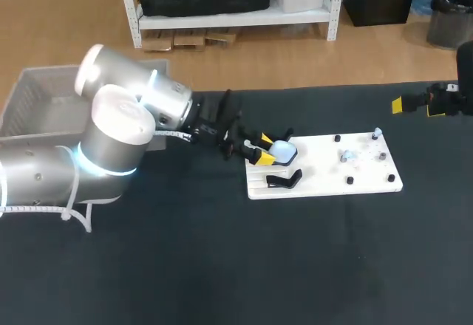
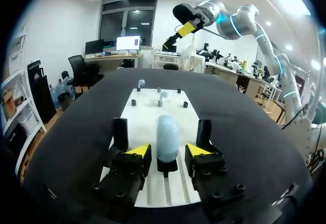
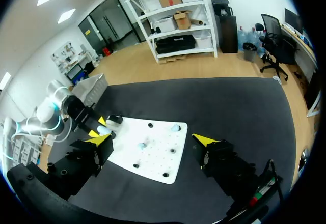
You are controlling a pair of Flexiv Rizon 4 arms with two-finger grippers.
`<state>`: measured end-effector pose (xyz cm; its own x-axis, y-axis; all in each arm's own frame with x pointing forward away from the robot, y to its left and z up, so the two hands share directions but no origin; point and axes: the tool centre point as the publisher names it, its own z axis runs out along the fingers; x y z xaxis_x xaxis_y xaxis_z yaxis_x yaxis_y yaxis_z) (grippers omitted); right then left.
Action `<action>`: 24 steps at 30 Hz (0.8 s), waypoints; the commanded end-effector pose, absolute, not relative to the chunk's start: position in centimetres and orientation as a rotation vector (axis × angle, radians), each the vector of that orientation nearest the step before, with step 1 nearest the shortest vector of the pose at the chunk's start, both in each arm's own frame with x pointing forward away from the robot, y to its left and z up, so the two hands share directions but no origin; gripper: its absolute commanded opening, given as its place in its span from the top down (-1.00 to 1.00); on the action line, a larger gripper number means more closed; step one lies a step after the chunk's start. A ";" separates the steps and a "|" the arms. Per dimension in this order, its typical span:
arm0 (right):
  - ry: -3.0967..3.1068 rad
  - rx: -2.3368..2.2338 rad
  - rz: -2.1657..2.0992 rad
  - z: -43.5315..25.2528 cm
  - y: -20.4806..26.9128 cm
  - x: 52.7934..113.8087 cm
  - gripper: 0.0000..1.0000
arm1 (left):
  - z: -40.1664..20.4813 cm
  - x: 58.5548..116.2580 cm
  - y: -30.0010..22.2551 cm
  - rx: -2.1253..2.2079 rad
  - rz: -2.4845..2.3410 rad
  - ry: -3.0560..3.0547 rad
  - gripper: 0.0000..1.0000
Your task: Pick up each earbud case from the left stands, insert the matching earbuds, close the lid, and place the case in the box.
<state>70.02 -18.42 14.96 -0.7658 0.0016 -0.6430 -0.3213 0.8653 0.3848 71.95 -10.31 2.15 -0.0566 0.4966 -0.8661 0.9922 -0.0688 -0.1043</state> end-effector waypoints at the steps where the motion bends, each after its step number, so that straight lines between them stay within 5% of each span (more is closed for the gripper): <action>1: 2.372 -0.233 0.642 14.9 -18.5 70.1 -1.00 | 1.8 72.2 -10.6 1.611 -1.065 1.597 0.15; 24: 2.372 -0.233 0.642 14.9 -18.5 70.1 -1.00 | 1.4 72.1 -11.7 1.579 -1.034 1.578 0.21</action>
